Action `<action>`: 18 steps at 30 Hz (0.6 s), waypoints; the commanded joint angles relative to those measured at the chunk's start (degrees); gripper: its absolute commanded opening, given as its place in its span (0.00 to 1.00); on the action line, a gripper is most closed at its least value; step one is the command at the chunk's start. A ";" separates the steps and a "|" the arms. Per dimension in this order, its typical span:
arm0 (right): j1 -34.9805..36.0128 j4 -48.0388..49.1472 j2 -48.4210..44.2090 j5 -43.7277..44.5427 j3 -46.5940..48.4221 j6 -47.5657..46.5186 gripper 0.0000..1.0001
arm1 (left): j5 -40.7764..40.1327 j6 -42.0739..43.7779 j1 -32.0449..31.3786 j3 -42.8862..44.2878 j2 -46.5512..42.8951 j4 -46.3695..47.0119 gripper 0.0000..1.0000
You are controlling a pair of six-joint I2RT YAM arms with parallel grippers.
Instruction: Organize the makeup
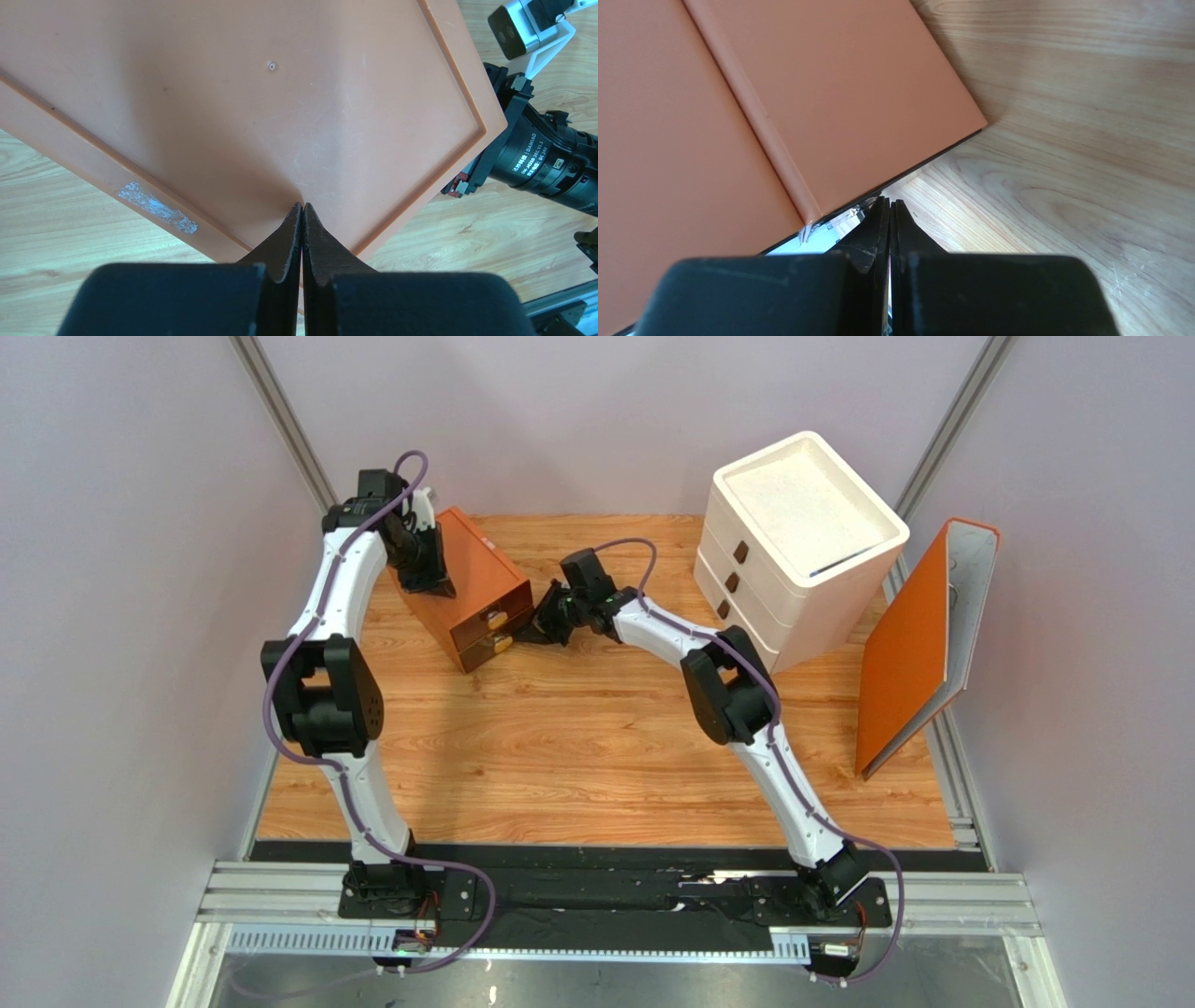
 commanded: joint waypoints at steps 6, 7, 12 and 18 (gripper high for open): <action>-2.91 0.43 -16.15 0.92 -14.68 -11.85 0.00 | -3.37 0.87 -0.33 0.75 2.38 -8.79 0.00; -3.61 -1.15 -20.09 1.71 -17.23 -14.15 0.00 | -3.19 0.69 -0.33 1.89 1.93 -8.53 0.01; -4.58 -16.08 -30.40 8.39 -19.19 -33.55 0.29 | 0.31 -0.10 -0.33 6.11 -3.25 -5.45 0.59; -4.76 -26.82 -41.82 19.99 -19.10 -46.06 0.89 | 5.68 -0.19 -0.51 4.29 -11.86 1.04 0.91</action>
